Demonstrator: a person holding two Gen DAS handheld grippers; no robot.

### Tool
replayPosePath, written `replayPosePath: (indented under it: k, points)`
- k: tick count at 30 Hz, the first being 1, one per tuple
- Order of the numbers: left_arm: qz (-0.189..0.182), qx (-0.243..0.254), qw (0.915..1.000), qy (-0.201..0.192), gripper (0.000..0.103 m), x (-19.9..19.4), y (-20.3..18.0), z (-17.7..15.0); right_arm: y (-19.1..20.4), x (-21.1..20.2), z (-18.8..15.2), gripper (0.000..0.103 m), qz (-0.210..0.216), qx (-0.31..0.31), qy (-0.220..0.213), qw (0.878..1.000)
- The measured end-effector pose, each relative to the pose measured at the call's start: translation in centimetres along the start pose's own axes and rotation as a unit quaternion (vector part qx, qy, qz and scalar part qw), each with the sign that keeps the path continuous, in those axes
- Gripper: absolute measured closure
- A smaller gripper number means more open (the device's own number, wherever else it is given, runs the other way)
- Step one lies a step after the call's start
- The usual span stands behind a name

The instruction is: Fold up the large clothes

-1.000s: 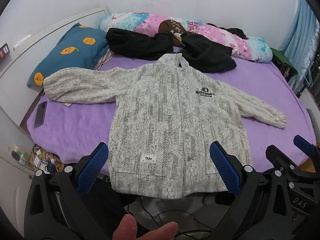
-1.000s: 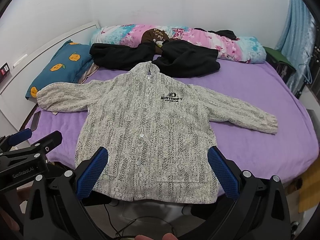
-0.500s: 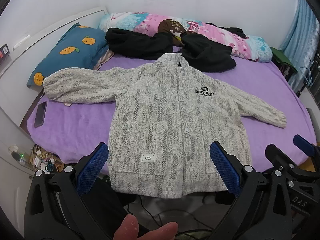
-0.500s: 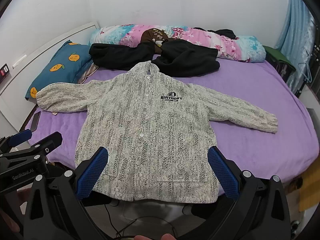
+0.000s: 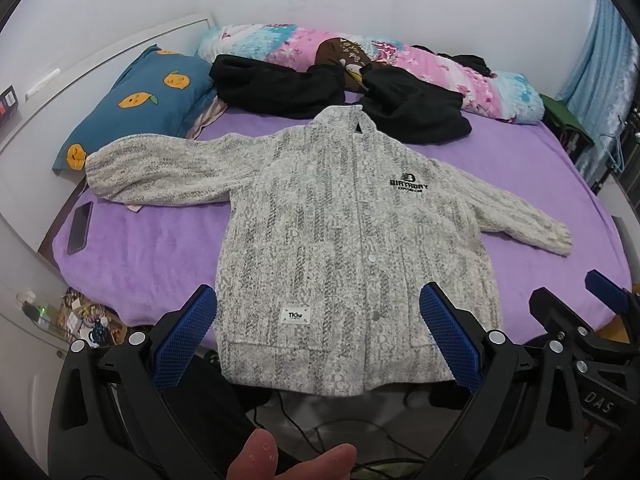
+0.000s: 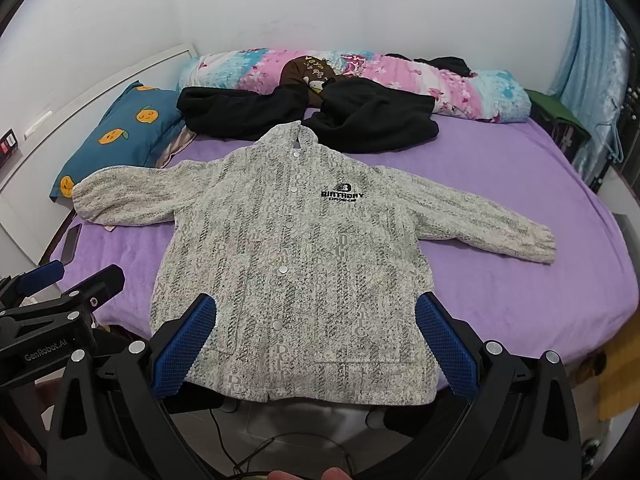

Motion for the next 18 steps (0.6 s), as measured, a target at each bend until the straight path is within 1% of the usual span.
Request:
replayPosePath:
  k: [6,18]
  points:
    - [-0.009,0.000,1.0000,0.000,0.006,0.0,-0.3,-0.2,0.1,0.1,-0.1,0.005,0.000,0.002,0.001,1.000]
    - [-0.006,-0.012,0.9999,0.003,0.006,0.5,1.0,-0.1,0.9,1.1,0.1,0.005,-0.001,-0.005,0.009,1.000]
Point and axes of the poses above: each gripper's, at about its wrist camera, not at the fingertips, and x roughly the way its jaws point, y to its left, z to its top, the point moved 10 cm from there along x, roughly the way its jaws point, and after that the axes turned 1 degree about -x, right-handed, at the moved point
